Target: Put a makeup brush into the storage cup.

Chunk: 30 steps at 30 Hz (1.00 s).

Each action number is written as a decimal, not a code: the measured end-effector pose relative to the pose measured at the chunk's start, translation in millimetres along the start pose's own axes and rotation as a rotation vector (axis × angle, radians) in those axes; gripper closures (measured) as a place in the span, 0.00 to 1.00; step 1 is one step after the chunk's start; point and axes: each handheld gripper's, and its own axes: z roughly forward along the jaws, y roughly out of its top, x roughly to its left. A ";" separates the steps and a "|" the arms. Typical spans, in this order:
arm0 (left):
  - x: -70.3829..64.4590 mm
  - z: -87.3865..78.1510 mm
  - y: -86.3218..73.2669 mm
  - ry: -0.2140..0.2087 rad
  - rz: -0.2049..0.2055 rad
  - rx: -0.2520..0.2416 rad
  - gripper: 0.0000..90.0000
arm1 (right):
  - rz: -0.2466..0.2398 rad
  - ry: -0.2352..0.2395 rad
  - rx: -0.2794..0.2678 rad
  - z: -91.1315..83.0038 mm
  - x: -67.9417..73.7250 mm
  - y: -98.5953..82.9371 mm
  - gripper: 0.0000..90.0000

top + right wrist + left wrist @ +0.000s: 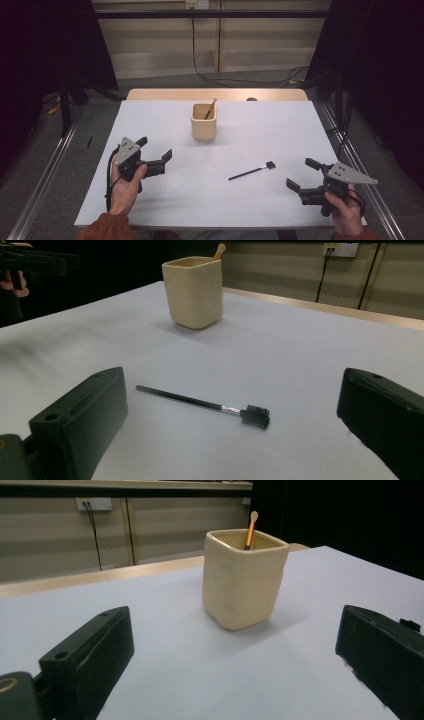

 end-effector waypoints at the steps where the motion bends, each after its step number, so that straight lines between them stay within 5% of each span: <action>1: 0.1 -1.2 -1.8 0.002 -0.003 0.000 0.02 | 0.002 -0.002 0.001 0.5 0.1 -0.2 0.00; 12: -8.8 -30.9 -12.7 0.022 -0.012 -0.025 0.02 | 0.000 -0.002 0.004 2.4 -1.7 0.2 0.00; 16: -16.6 -38.2 -18.8 -0.001 0.035 0.014 0.02 | 0.002 -0.004 0.002 1.6 -2.0 -0.2 0.00; 21: -14.5 -41.3 -21.2 0.008 0.014 -0.022 0.02 | 0.000 -0.003 0.000 0.3 -1.8 -0.1 0.00; 30: -12.5 -47.9 -21.4 0.007 -0.004 -0.014 0.02 | -0.009 0.008 -0.007 -0.6 -1.1 1.6 0.00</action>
